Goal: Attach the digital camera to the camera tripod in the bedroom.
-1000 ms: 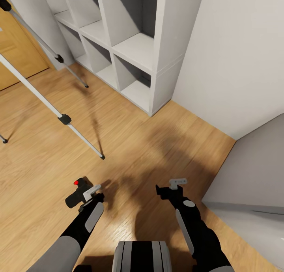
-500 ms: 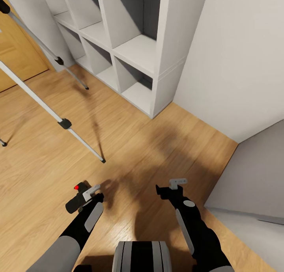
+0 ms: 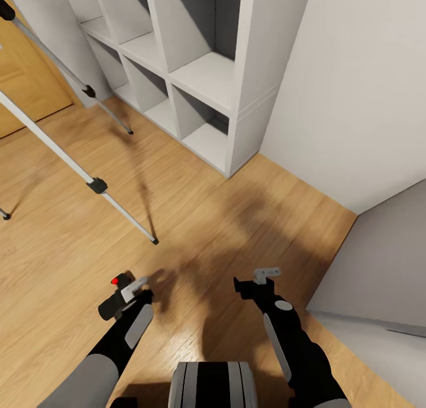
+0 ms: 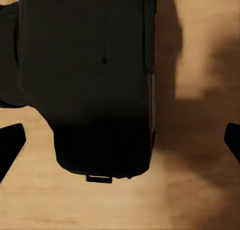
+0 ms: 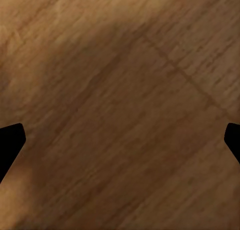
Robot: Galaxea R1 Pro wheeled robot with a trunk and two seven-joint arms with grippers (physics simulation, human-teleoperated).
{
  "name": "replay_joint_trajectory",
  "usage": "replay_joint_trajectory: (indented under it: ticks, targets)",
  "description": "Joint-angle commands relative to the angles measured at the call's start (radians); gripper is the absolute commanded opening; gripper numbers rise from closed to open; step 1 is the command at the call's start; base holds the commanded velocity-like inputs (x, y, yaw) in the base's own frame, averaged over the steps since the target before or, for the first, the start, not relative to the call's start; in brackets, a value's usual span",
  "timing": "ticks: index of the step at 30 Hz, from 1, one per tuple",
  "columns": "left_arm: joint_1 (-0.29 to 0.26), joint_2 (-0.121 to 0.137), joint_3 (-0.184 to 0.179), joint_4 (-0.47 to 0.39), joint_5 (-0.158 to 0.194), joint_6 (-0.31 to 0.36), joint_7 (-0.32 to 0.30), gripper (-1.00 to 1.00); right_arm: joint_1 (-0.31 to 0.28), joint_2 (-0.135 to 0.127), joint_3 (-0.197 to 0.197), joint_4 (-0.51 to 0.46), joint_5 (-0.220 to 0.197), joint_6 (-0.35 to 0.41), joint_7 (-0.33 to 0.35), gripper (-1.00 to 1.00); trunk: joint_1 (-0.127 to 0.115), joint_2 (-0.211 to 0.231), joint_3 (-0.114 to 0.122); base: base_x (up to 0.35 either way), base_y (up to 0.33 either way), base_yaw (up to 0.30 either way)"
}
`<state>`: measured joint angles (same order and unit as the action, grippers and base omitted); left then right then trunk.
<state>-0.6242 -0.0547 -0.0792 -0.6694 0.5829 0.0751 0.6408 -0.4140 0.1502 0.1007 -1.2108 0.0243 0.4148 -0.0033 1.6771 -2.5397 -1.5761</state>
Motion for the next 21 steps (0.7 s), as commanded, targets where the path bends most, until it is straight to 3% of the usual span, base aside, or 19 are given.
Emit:
replay_joint_trajectory:
  ticks: [1,21]
  targets:
    - [0.0,0.003,-0.003,-0.002,0.003,-0.004,0.008,1.0,0.0,0.001,0.0,-0.001,0.001,0.007,0.0,1.0,0.0,0.0,-0.001,0.0,0.0,0.0]
    - [-0.001,0.005,-0.003,-0.004,0.002,-0.021,0.02,1.0,0.0,0.0,-0.001,-0.001,0.003,0.007,-0.001,1.0,0.0,0.0,-0.001,0.0,0.0,0.0]
